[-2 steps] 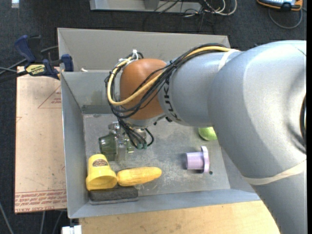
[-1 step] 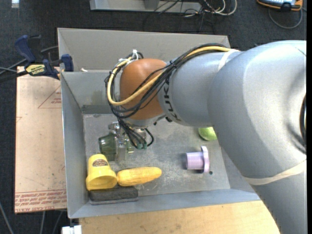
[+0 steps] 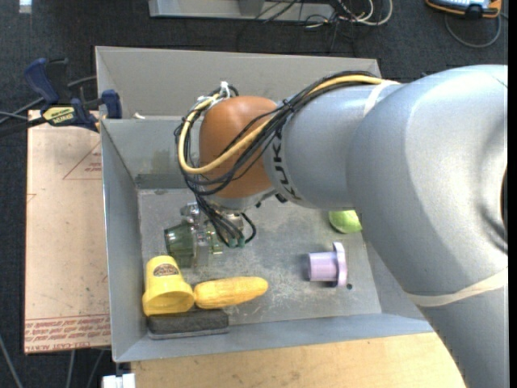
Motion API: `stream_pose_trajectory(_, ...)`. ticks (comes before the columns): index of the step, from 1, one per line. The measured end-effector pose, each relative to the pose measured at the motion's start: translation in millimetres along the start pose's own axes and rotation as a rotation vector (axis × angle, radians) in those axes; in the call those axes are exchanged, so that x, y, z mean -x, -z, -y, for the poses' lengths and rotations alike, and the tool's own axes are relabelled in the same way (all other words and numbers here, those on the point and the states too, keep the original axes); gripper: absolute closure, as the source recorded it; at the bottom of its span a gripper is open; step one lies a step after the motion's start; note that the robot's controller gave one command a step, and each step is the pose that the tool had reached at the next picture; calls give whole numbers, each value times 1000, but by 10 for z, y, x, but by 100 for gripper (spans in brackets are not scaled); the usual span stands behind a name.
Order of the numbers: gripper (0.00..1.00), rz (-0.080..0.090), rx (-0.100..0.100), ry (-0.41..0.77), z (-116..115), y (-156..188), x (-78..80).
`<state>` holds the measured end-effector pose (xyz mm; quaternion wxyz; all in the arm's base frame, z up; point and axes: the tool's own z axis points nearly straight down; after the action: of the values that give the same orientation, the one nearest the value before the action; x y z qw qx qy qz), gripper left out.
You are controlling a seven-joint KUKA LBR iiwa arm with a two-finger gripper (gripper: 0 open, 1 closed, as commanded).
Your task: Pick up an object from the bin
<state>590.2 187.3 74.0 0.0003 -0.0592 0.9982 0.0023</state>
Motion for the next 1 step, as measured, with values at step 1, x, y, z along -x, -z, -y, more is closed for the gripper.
stream_pose_trajectory(1, 100, -4, -1, 0, 1, 189, -13)
